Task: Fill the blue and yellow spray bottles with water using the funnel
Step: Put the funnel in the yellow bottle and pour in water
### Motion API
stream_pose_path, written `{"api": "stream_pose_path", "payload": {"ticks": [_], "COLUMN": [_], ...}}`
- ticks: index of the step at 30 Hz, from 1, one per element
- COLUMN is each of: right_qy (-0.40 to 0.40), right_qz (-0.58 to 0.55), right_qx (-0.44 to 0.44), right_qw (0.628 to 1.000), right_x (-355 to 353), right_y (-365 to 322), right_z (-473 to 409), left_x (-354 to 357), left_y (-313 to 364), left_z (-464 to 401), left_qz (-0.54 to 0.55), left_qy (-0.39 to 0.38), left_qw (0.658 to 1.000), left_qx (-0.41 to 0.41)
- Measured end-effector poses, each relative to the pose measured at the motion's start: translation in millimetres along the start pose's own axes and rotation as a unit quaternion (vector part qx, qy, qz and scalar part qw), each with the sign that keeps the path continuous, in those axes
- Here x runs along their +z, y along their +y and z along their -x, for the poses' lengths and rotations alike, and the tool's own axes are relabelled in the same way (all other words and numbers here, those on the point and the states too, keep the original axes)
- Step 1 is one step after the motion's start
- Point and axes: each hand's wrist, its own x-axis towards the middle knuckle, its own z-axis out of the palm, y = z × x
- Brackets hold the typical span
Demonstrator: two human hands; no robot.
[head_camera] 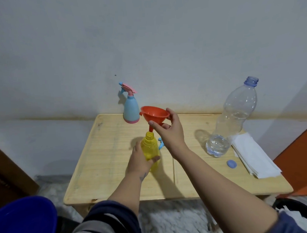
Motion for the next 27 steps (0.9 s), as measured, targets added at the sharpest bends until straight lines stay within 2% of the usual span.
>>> {"api": "stream_pose_path", "payload": {"ticks": [12,19,24,27], "right_qy": [-0.043,-0.017,0.103,0.216], "right_qz": [0.062,0.112,0.162,0.231], "right_qx": [-0.006,0.036,0.056,0.023], "right_qw": [0.997,0.993,0.980,0.949], "right_x": [0,-51,-110,-139], "right_y": [39,49,60,66], "right_z": [15,11,9,8], "left_x": [-1,-2,1,0], "left_y": [-1,2,1,-2], "left_z": [-2,1,1,0], "left_qz": [-0.020,-0.018,0.008,0.003], "left_qy": [-0.003,-0.002,0.010,0.015], "left_qw": [1.000,1.000,0.999,0.999], "left_qx": [-0.007,-0.017,-0.039,-0.045]}}
